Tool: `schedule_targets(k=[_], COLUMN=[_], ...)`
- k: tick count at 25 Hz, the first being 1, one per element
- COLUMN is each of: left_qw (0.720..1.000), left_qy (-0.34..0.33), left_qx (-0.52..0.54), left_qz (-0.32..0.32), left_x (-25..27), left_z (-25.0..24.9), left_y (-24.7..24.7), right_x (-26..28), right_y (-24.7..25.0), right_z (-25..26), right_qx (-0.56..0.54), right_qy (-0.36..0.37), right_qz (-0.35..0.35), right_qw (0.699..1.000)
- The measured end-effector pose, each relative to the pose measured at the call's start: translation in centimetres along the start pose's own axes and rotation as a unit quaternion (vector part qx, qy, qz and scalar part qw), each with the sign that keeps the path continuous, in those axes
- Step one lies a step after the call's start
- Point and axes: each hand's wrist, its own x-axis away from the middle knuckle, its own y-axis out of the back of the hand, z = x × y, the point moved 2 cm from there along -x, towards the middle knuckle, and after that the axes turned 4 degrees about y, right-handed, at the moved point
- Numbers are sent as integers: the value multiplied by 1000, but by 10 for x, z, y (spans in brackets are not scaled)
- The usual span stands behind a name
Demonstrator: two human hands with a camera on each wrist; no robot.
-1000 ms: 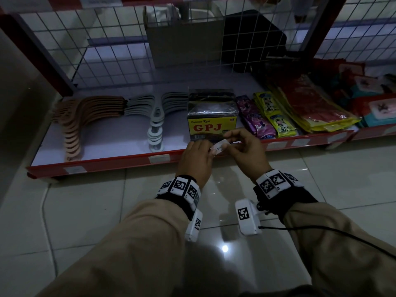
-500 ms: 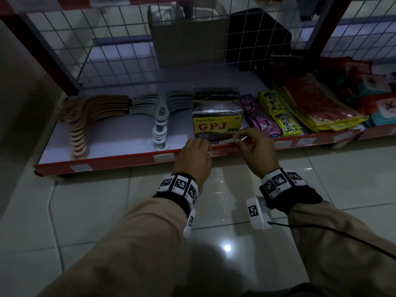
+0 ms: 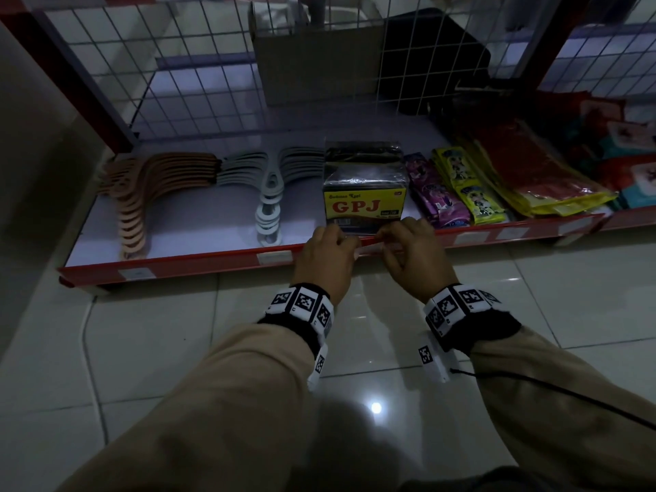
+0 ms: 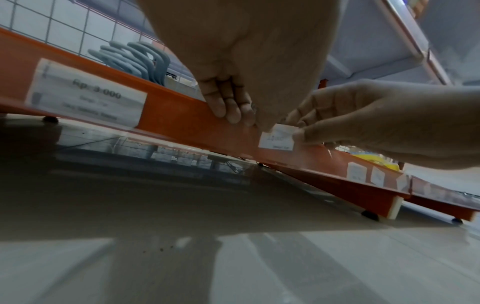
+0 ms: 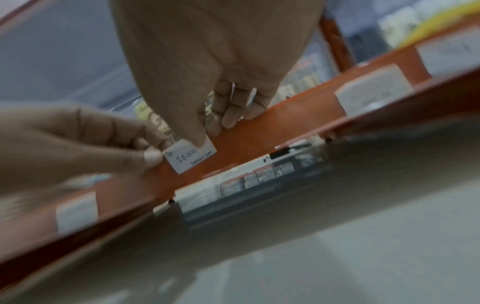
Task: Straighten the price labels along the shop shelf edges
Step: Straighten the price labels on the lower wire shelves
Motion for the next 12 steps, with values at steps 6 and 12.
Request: schedule_targets(k=[6, 12], left_qw=[1000, 999], left_qy=[6, -10], left_qx=[-17, -17], left_qz=[-21, -35], left_x=[0, 2], left_z=[-4, -2], left_y=[-5, -7], right_x=[-5, -3], right_y=[-3, -2], right_z=[5, 4], right_qx=[117, 98], right_qy=[34, 21], right_qz=[62, 61], right_qw=[991, 993])
